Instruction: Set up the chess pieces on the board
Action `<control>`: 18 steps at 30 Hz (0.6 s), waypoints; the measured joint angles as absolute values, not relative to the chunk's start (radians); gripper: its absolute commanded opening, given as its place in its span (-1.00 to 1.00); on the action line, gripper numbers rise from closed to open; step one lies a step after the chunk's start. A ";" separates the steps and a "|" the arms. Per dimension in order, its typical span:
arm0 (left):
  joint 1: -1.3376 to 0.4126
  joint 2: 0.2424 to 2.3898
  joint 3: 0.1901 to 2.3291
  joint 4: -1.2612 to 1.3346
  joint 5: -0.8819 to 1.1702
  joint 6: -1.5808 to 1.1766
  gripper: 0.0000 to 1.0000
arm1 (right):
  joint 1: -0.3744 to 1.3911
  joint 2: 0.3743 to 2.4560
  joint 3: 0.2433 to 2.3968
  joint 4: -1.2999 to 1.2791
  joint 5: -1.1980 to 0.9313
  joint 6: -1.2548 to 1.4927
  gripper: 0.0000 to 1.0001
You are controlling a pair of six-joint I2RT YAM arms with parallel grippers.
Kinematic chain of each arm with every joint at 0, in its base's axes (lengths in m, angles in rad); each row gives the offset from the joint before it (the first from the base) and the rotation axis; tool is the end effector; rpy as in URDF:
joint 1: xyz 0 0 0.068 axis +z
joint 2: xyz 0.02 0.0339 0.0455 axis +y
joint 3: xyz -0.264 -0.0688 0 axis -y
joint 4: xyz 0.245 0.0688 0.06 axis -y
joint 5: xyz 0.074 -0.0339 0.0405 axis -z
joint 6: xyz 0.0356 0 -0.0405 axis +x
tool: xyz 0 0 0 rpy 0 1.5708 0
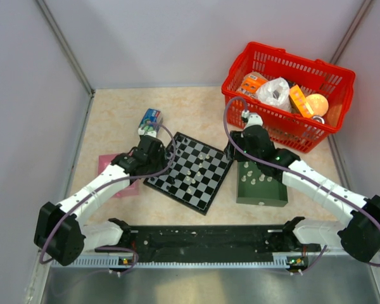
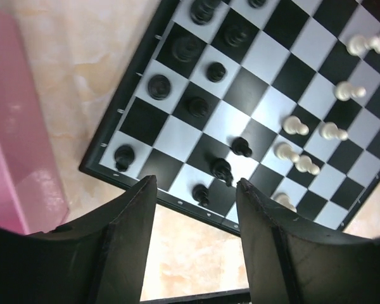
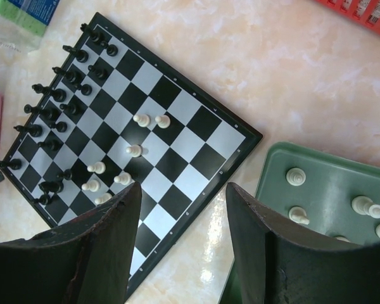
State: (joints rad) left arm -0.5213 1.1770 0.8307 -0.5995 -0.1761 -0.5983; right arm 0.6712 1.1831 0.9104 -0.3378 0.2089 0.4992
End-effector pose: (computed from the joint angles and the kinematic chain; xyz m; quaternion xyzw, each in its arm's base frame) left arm 0.2054 -0.1108 0.2421 -0.0635 0.9461 -0.0917 0.3039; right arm 0.2093 0.1568 0.2873 -0.0278 0.8830 0.1767 0.4340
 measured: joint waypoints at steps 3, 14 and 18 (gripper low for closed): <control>-0.553 1.189 0.830 -0.587 -0.136 -0.583 0.10 | 0.671 1.183 0.910 -0.338 0.207 0.500 0.12; -0.590 1.266 0.828 -0.566 -0.093 -0.588 -0.10 | 0.671 1.196 0.910 -0.338 0.197 0.502 0.12; -0.606 1.316 0.828 -0.562 -0.093 -0.600 -0.11 | 0.671 1.196 0.910 -0.338 0.196 0.502 0.12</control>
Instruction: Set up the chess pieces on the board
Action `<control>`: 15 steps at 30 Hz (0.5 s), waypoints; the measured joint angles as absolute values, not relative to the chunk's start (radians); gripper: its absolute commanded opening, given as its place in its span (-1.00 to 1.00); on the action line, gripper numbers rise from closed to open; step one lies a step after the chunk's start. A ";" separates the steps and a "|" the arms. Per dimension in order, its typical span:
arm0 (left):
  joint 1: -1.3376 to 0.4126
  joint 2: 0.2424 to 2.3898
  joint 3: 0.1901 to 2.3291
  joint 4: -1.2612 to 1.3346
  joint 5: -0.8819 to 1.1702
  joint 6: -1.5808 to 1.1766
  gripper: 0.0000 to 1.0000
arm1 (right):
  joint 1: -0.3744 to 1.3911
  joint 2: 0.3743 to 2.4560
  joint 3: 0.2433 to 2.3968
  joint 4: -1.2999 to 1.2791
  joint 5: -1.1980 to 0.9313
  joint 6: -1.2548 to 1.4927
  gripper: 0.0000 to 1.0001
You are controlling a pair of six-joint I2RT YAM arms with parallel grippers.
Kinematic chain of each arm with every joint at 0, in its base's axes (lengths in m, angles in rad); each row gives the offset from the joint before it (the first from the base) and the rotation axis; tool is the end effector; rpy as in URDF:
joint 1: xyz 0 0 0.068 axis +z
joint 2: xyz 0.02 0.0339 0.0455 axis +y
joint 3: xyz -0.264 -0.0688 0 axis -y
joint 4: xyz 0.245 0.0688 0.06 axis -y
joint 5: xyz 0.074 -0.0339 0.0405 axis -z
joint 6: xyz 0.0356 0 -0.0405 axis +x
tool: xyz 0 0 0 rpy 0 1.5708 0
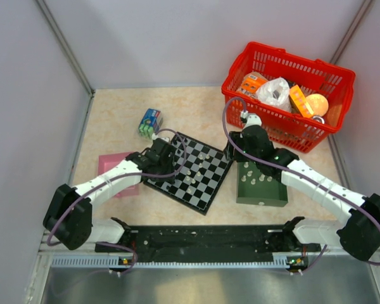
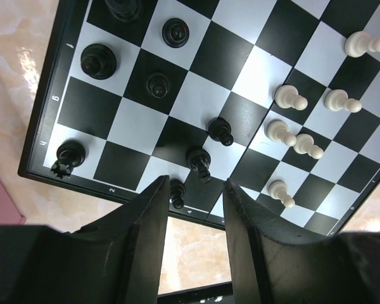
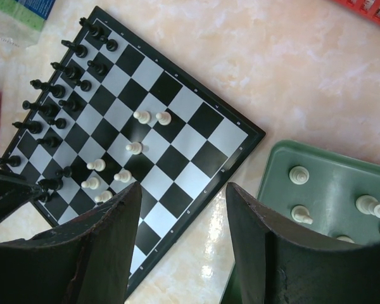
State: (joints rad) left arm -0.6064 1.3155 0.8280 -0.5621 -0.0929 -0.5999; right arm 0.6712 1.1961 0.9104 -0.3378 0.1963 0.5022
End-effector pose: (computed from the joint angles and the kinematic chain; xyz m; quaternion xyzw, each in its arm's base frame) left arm 0.2093 -0.1411 0.2123 -0.0088 0.9652 -0.1090 0.2374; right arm 0.2109 0.1586 0.2841 -0.0302 0.8862 0.1787 0.4263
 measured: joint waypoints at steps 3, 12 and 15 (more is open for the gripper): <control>-0.615 1.338 0.828 -0.556 -0.093 -0.606 -0.14 | 0.671 1.196 0.910 -0.338 0.196 0.502 0.12; -0.619 1.380 0.828 -0.526 -0.097 -0.628 -0.25 | 0.671 1.196 0.910 -0.338 0.197 0.502 0.12; -0.620 1.385 0.828 -0.523 -0.098 -0.631 -0.32 | 0.671 1.196 0.910 -0.338 0.197 0.502 0.12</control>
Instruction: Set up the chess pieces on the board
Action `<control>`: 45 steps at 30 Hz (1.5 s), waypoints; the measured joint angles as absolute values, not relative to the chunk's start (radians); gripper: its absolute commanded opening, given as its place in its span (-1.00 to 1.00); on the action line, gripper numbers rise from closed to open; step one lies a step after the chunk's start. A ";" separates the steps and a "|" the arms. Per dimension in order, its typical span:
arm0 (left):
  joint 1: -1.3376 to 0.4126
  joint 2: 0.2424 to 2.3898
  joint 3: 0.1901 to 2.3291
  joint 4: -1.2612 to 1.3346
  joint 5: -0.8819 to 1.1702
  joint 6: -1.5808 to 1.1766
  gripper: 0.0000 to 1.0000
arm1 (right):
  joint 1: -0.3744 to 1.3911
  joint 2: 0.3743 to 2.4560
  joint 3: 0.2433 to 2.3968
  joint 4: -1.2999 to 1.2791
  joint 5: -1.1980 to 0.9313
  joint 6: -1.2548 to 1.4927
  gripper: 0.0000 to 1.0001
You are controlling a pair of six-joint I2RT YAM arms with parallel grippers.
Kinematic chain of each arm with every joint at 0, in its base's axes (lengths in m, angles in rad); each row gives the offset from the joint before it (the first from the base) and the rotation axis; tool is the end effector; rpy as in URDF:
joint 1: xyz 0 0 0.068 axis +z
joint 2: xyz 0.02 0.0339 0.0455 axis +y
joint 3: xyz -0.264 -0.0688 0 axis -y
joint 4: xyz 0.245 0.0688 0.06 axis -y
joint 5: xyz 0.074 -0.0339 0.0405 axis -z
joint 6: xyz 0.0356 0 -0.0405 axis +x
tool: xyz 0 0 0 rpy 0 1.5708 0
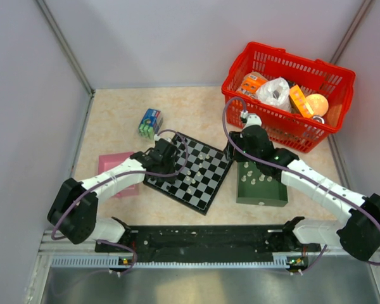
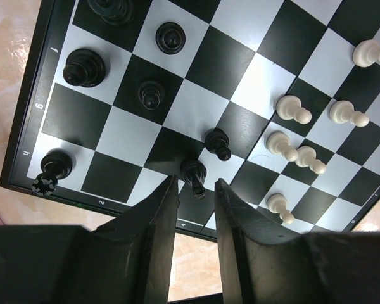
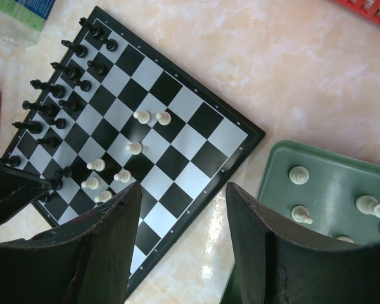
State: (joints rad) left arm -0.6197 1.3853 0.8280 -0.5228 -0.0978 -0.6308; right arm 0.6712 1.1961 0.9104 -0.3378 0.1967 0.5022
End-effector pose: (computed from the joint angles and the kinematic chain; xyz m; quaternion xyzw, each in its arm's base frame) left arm 0.2157 -0.1497 0.1978 -0.0172 0.9688 -0.1035 0.2245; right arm 0.2109 0.1586 0.2841 -0.0301 0.8862 0.1785 0.4264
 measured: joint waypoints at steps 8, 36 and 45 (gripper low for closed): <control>-0.622 1.389 0.828 -0.523 -0.098 -0.634 -0.45 | 0.671 1.196 0.910 -0.338 0.197 0.502 0.12; -0.623 1.285 0.853 -0.630 -0.294 -0.634 -0.88 | 0.671 1.196 0.910 -0.338 0.197 0.502 0.13; -0.620 1.318 0.867 -0.651 -0.370 -0.633 -0.88 | 0.671 1.196 0.910 -0.338 0.197 0.502 0.13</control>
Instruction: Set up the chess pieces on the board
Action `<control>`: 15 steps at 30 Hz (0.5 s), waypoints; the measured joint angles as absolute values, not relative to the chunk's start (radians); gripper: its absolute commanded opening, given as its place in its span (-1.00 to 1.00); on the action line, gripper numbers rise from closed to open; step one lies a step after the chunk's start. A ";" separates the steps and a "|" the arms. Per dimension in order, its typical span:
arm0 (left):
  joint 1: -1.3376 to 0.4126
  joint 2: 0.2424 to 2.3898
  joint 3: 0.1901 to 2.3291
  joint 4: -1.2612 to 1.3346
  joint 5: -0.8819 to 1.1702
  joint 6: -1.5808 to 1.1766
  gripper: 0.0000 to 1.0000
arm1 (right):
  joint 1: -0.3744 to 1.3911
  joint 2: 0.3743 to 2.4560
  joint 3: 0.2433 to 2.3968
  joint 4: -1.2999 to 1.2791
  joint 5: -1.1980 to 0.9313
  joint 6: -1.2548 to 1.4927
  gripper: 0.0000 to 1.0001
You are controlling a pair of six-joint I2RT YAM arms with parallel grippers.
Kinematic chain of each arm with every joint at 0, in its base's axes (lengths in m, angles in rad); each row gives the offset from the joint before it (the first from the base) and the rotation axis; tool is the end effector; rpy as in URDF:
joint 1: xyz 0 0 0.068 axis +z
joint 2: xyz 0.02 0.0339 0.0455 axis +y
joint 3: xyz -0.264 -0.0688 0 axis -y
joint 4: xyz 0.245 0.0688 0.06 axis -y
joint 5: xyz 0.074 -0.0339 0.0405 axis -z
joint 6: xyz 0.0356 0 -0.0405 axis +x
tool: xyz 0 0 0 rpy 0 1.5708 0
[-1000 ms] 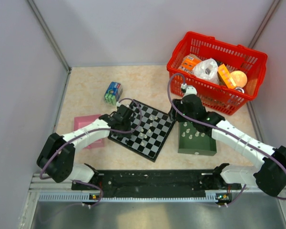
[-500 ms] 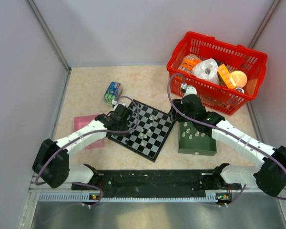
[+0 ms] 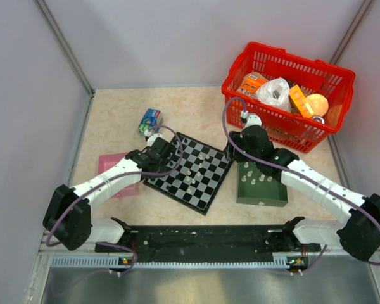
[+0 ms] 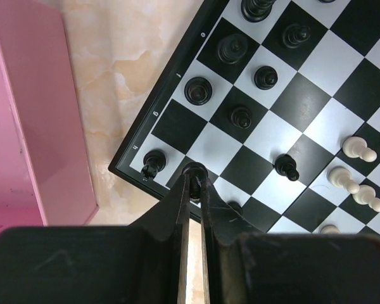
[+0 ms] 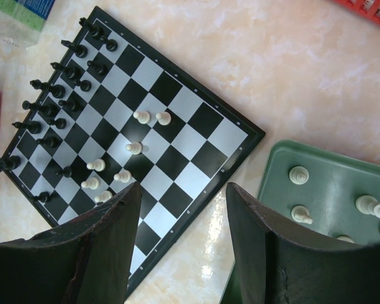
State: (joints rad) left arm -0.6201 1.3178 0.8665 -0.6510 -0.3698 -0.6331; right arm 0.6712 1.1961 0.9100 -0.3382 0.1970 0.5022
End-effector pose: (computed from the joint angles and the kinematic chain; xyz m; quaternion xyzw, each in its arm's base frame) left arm 0.2101 -0.1342 0.2206 -0.0489 0.9558 0.0111 0.2897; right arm 0.2108 0.1586 0.2839 -0.0301 0.8864 0.1782 0.4262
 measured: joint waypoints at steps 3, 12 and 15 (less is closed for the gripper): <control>-0.612 1.333 0.875 -0.647 -0.376 -0.627 -0.89 | 0.671 1.196 0.910 -0.338 0.197 0.502 0.13; -0.565 1.374 0.886 -0.616 -0.374 -0.603 -0.90 | 0.671 1.196 0.910 -0.338 0.197 0.502 0.13; -0.550 1.385 0.886 -0.597 -0.360 -0.598 -0.91 | 0.671 1.196 0.910 -0.338 0.197 0.502 0.13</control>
